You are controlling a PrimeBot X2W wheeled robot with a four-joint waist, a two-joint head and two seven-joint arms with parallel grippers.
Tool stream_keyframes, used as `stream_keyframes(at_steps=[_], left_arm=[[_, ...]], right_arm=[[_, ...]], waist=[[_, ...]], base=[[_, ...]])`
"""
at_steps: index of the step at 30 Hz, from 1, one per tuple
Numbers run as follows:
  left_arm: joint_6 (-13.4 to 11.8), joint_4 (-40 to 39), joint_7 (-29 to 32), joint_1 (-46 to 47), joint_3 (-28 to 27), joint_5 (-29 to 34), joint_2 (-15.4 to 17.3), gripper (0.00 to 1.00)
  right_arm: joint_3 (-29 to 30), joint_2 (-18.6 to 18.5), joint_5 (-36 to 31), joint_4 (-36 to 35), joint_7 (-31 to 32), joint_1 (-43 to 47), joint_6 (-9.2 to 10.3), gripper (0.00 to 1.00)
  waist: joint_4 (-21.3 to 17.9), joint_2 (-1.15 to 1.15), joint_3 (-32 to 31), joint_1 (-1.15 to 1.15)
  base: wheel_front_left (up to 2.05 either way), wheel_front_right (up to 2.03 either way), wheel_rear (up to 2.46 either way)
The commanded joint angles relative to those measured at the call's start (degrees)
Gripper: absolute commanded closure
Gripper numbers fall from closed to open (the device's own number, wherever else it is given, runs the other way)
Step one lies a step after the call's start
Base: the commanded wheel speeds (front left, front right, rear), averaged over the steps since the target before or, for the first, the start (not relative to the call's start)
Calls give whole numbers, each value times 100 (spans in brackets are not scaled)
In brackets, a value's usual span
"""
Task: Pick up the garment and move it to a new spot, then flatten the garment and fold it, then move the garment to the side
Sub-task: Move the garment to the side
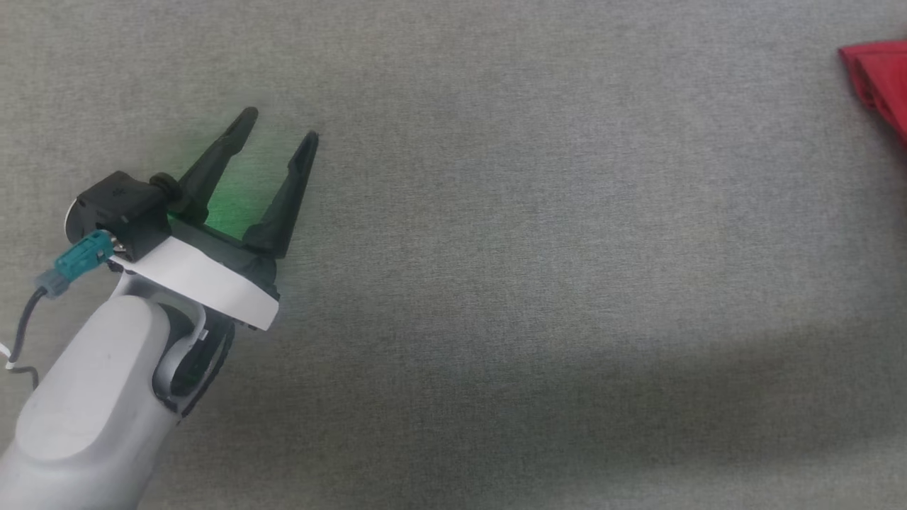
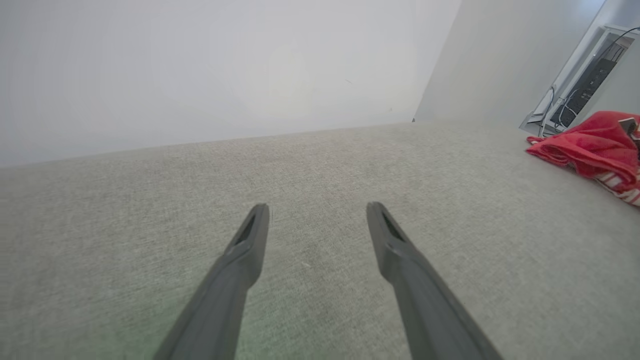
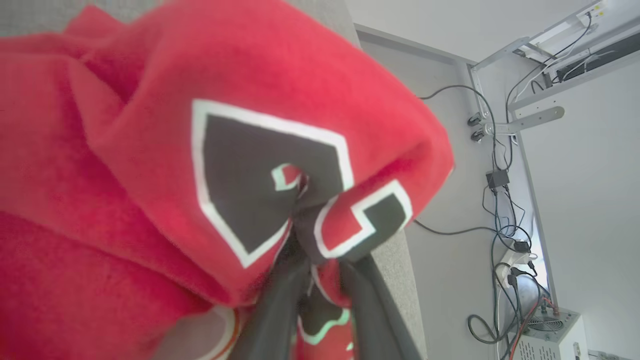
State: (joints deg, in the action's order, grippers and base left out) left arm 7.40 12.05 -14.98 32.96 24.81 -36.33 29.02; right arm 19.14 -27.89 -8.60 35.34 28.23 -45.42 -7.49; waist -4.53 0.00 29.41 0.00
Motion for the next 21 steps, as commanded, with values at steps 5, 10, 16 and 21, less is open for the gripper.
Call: stream_keyframes(at_steps=[5, 10, 16, 21], left_arm=[[11, 21, -23, -10, -155, -76, -3, 0], [11, 81, -23, -254, -477, -67, -85, 0], [11, 139, -22, -623, -828, 93, -159, 0], [11, 194, -23, -1007, -1129, 169, -280, 0]], right_arm=[[305, 192, -395, -39, -183, -174, 1, 0], [391, 394, -466, -135, -283, -300, 1, 0], [188, 549, -379, -204, -502, -276, 1, 0], [-47, 686, -119, -105, -808, -123, 1, 0]], waist=[[51, 0, -101, 0], [65, 0, -368, 0], [146, 0, -803, 0], [274, 0, -1233, 0]], base=[[0, 0, 0], [0, 0, 0], [0, 0, 0], [0, 0, 0]])
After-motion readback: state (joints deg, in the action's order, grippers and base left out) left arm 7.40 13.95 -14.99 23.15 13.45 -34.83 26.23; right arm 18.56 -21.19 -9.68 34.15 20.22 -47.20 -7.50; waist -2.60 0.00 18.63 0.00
